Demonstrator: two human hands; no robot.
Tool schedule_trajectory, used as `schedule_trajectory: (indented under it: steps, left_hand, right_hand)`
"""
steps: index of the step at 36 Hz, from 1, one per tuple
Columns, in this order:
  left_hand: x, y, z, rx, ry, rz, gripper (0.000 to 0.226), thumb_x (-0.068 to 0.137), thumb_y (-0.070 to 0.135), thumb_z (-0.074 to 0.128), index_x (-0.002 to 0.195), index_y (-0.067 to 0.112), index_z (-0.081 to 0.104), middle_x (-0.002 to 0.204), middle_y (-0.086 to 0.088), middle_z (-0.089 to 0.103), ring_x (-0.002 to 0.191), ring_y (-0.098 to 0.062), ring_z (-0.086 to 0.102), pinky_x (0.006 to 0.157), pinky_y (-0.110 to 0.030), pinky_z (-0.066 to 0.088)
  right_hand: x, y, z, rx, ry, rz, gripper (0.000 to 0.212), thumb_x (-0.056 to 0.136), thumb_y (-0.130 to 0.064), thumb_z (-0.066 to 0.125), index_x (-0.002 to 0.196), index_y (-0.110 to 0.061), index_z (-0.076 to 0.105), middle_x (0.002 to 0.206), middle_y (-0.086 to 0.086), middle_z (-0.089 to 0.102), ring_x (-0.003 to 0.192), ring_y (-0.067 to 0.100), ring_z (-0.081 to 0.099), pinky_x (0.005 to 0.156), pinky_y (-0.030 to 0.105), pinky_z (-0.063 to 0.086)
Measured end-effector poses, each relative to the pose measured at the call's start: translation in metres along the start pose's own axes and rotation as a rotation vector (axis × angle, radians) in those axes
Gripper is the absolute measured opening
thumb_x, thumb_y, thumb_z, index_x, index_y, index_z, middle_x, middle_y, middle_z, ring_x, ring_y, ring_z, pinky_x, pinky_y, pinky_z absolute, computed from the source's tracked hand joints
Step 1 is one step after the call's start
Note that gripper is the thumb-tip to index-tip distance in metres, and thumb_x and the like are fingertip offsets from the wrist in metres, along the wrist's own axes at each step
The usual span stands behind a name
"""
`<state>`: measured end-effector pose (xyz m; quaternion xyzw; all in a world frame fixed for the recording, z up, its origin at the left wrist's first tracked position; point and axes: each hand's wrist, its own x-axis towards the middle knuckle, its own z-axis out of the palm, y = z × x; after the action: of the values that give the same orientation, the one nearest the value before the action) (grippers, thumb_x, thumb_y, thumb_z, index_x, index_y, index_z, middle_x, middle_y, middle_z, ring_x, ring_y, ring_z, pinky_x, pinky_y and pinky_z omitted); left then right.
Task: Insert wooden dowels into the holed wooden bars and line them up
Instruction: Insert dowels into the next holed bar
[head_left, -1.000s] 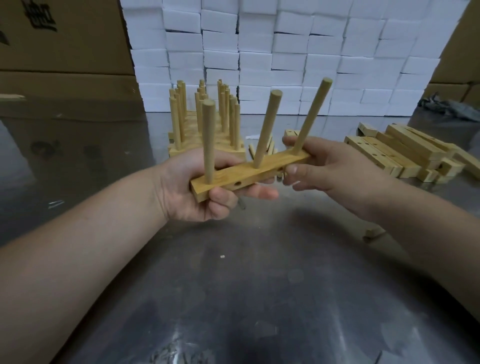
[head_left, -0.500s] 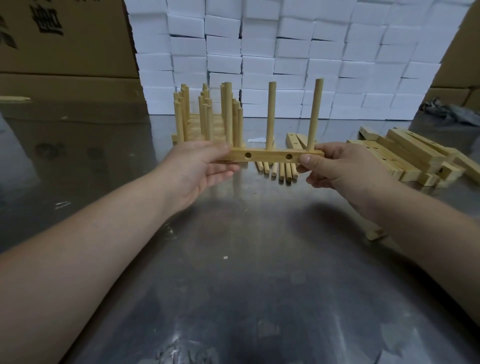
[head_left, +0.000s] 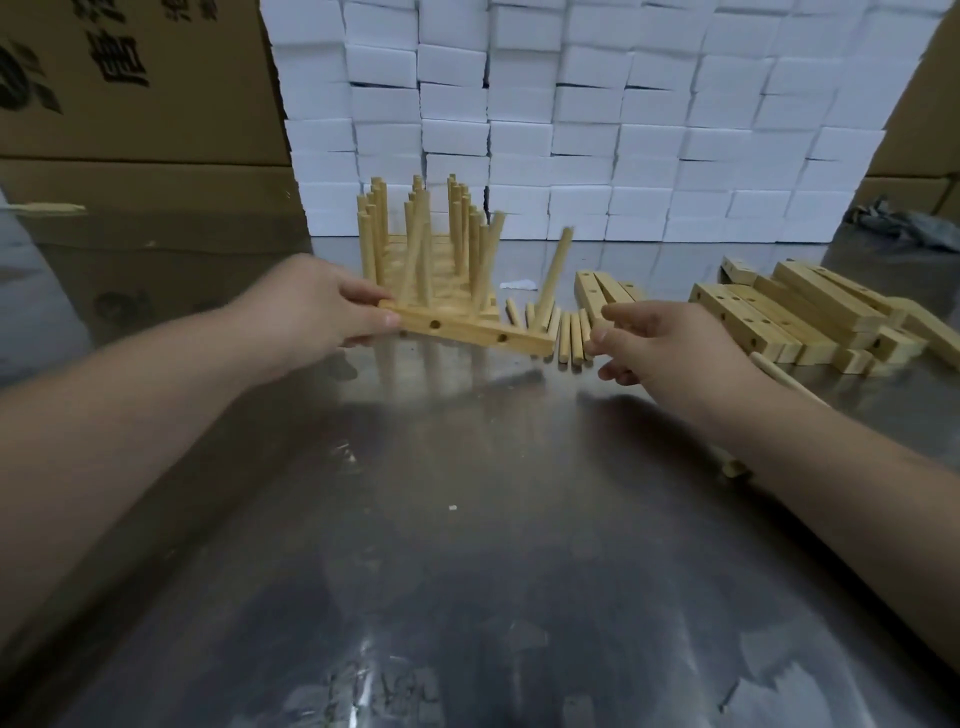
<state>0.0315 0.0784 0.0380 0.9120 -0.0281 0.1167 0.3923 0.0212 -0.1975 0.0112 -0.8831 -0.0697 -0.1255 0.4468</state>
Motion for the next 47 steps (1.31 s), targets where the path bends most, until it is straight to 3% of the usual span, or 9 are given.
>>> schedule_trajectory:
  steps: [7, 17, 23, 29, 34, 37, 40, 43, 47]
  left_hand:
    - [0.005, -0.051, -0.012, 0.092, 0.112, -0.137, 0.030, 0.077, 0.034, 0.071, 0.106, 0.026, 0.069, 0.075, 0.021, 0.056, 0.069, 0.000, 0.048, 0.057, -0.017, 0.032]
    - [0.028, -0.058, -0.002, 0.254, 0.087, -0.195, 0.037, 0.078, 0.039, 0.070, 0.110, 0.021, 0.067, 0.088, 0.003, 0.059, 0.072, -0.012, 0.052, 0.054, -0.024, 0.034]
    - [0.040, -0.049, 0.007, 0.394, 0.047, -0.171, 0.040, 0.081, 0.044, 0.065, 0.110, 0.016, 0.067, 0.088, 0.002, 0.057, 0.080, -0.017, 0.051, 0.067, -0.027, 0.037]
    - [0.043, -0.040, 0.013, 0.520, 0.048, -0.163, 0.044, 0.082, 0.049, 0.060, 0.108, 0.014, 0.067, 0.101, -0.006, 0.064, 0.083, -0.020, 0.052, 0.068, -0.029, 0.041]
    - [0.035, -0.025, 0.016, 0.676, 0.048, -0.232, 0.049, 0.080, 0.061, 0.054, 0.071, 0.015, 0.070, 0.081, -0.006, 0.063, 0.071, -0.019, 0.054, 0.055, -0.029, 0.040]
    - [0.027, -0.010, 0.032, 0.764, 0.081, -0.171, 0.057, 0.081, 0.065, 0.044, 0.063, 0.014, 0.062, 0.068, -0.005, 0.056, 0.061, -0.018, 0.051, 0.047, -0.026, 0.031]
    - [0.022, 0.007, 0.051, 0.810, 0.176, -0.023, 0.046, 0.087, 0.052, 0.043, 0.065, 0.013, 0.056, 0.064, -0.004, 0.053, 0.057, -0.018, 0.048, 0.044, -0.024, 0.028]
    - [0.024, 0.021, 0.061, 0.803, 0.224, 0.102, 0.037, 0.088, 0.044, 0.048, 0.064, 0.016, 0.050, 0.062, -0.002, 0.051, 0.055, -0.016, 0.046, 0.044, -0.024, 0.025]
    - [0.027, 0.020, 0.062, 0.741, 0.206, 0.064, 0.037, 0.086, 0.050, 0.048, 0.072, 0.017, 0.052, 0.066, -0.002, 0.053, 0.058, -0.016, 0.049, 0.045, -0.025, 0.028]
  right_hand:
    - [-0.002, 0.000, 0.001, -0.081, -0.070, -0.023, 0.038, 0.092, -0.031, 0.054, 0.129, -0.021, 0.055, 0.088, -0.014, 0.067, 0.075, 0.000, 0.064, 0.079, 0.025, 0.051]
    - [-0.001, 0.001, 0.001, -0.087, -0.107, -0.013, 0.026, 0.092, -0.028, 0.054, 0.117, -0.022, 0.062, 0.085, -0.014, 0.068, 0.066, -0.007, 0.061, 0.063, 0.011, 0.044]
    - [-0.001, 0.001, 0.000, -0.096, -0.116, -0.021, 0.027, 0.092, -0.030, 0.054, 0.117, -0.023, 0.062, 0.085, -0.014, 0.068, 0.069, -0.004, 0.062, 0.068, 0.015, 0.048]
    - [-0.001, 0.002, -0.001, -0.101, -0.117, -0.021, 0.025, 0.092, -0.031, 0.053, 0.115, -0.024, 0.062, 0.083, -0.014, 0.068, 0.070, -0.004, 0.063, 0.071, 0.018, 0.050]
    - [-0.001, 0.000, -0.002, -0.113, -0.096, -0.023, 0.023, 0.093, -0.031, 0.052, 0.112, -0.026, 0.063, 0.083, -0.016, 0.067, 0.072, -0.002, 0.063, 0.069, 0.019, 0.049]
    - [0.002, 0.000, -0.008, -0.186, 0.006, -0.007, 0.023, 0.092, -0.033, 0.052, 0.109, -0.026, 0.065, 0.094, -0.011, 0.067, 0.082, 0.006, 0.060, 0.070, 0.024, 0.044]
    - [0.010, 0.000, -0.023, -0.319, 0.103, 0.049, 0.028, 0.093, -0.032, 0.048, 0.114, -0.023, 0.064, 0.099, -0.005, 0.066, 0.079, 0.011, 0.056, 0.070, 0.031, 0.046]
    - [0.018, 0.006, -0.041, -0.473, 0.125, 0.163, 0.039, 0.094, -0.032, 0.044, 0.129, -0.019, 0.053, 0.121, 0.005, 0.061, 0.102, 0.023, 0.056, 0.086, 0.039, 0.046]
    - [0.021, 0.012, -0.044, -0.544, 0.086, 0.251, 0.044, 0.094, -0.033, 0.043, 0.134, -0.018, 0.049, 0.130, 0.008, 0.055, 0.111, 0.028, 0.053, 0.089, 0.040, 0.045]
